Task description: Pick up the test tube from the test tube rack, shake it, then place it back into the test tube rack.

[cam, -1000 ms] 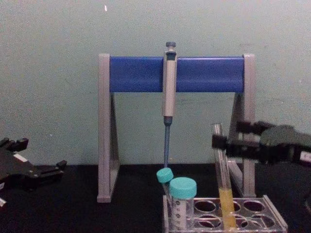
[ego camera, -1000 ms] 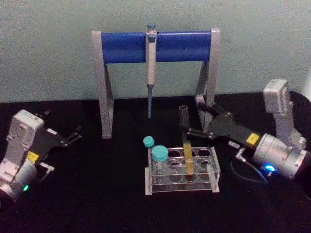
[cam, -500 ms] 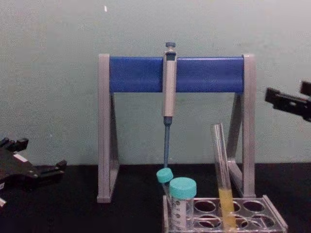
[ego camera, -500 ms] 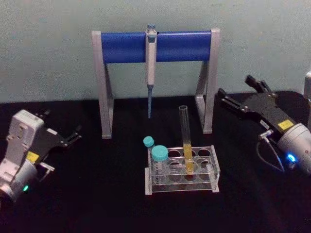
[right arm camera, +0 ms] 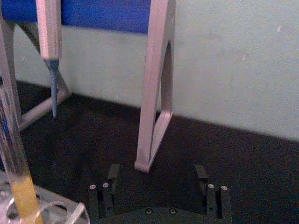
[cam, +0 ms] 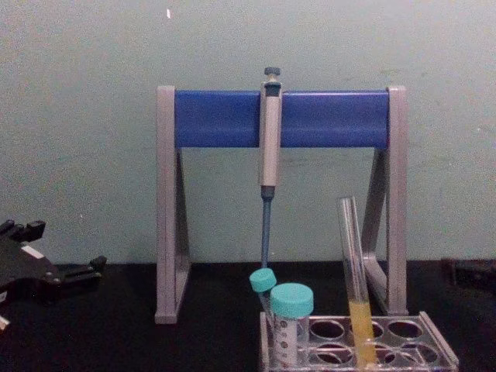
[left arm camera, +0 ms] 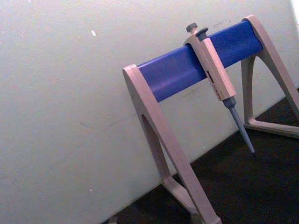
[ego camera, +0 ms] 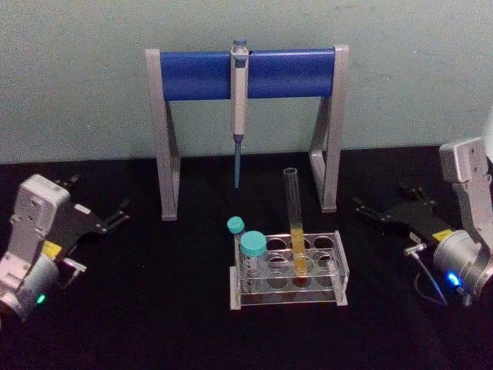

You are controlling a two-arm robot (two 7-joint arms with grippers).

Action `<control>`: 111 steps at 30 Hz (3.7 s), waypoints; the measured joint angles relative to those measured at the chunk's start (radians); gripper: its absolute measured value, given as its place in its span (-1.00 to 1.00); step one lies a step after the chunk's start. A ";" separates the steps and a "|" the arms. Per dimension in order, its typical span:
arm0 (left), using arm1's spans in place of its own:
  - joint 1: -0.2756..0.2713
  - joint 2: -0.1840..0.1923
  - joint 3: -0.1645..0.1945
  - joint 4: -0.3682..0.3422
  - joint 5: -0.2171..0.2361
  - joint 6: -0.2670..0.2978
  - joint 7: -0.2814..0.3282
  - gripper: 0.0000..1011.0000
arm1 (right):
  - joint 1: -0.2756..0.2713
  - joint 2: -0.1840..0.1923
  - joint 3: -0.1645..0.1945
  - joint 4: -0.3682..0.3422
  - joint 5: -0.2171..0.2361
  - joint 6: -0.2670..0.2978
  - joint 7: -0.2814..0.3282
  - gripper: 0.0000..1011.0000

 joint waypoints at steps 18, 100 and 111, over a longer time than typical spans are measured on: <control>0.000 0.000 0.000 0.000 0.000 0.000 0.000 0.98 | 0.000 -0.009 0.004 0.017 0.003 0.017 0.020 0.98; 0.000 0.000 0.000 0.000 0.000 0.000 0.000 0.98 | 0.000 -0.007 0.003 0.014 0.004 0.015 0.018 0.98; 0.000 0.000 0.000 0.000 0.000 0.000 0.000 0.98 | 0.000 -0.007 0.003 0.014 0.004 0.015 0.018 0.98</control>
